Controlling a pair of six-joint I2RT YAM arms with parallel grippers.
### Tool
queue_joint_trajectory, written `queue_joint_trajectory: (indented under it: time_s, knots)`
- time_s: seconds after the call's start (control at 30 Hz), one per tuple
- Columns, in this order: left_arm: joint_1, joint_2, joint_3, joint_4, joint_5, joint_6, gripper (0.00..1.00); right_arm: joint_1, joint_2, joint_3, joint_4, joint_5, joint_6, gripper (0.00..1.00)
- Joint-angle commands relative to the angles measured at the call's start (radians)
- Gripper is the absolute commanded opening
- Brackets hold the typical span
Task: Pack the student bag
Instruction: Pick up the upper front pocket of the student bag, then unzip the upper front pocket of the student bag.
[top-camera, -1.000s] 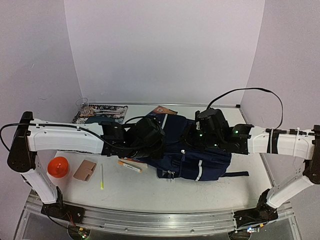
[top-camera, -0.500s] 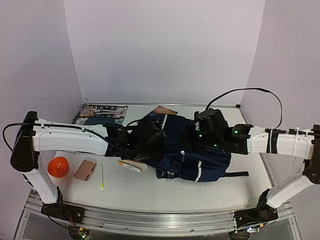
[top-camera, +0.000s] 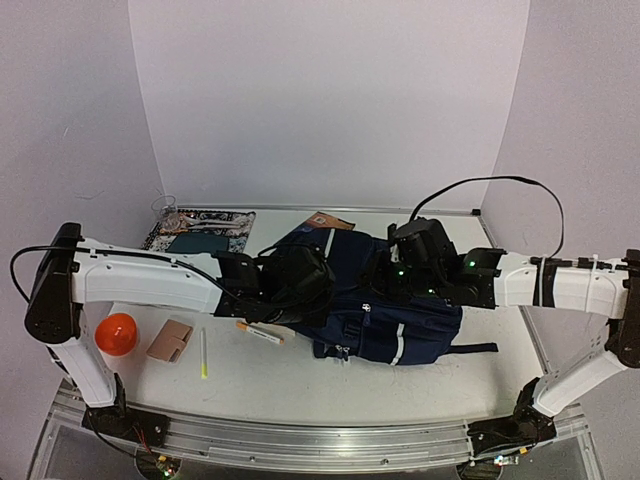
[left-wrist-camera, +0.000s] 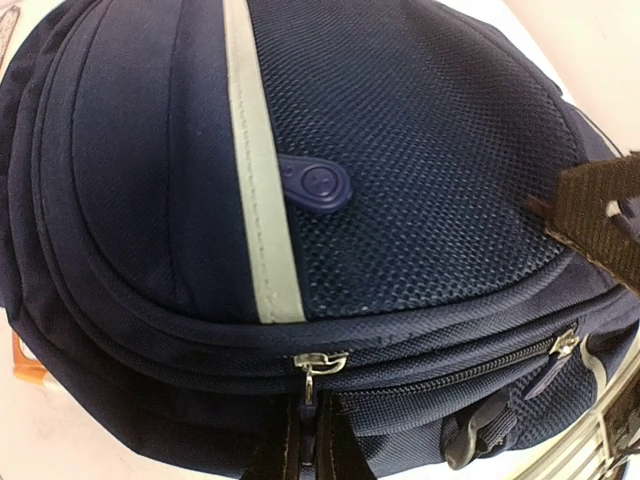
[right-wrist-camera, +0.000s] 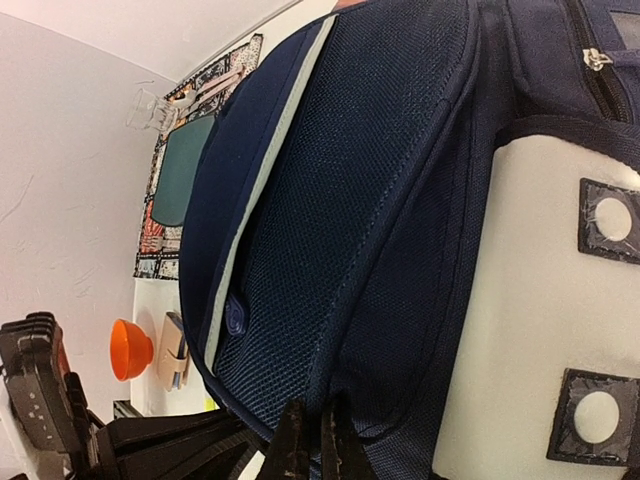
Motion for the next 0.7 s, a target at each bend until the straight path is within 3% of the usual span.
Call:
queue_joint_trajectory:
  time_s: [0.0,0.33,0.67]
  knots:
    - [0.016,-0.072,-0.042,0.029,-0.037,0.042,0.0,-0.005,-0.08,0.053,0.078,-0.025,-0.09,0.0]
    - [0.107,-0.186,-0.123,0.029,-0.007,0.17,0.0,-0.199,-0.231,-0.04,-0.112,-0.139,-0.249,0.0]
    - [0.222,-0.227,-0.175,0.037,0.118,0.362,0.0,-0.446,-0.259,-0.089,-0.256,-0.14,-0.462,0.0]
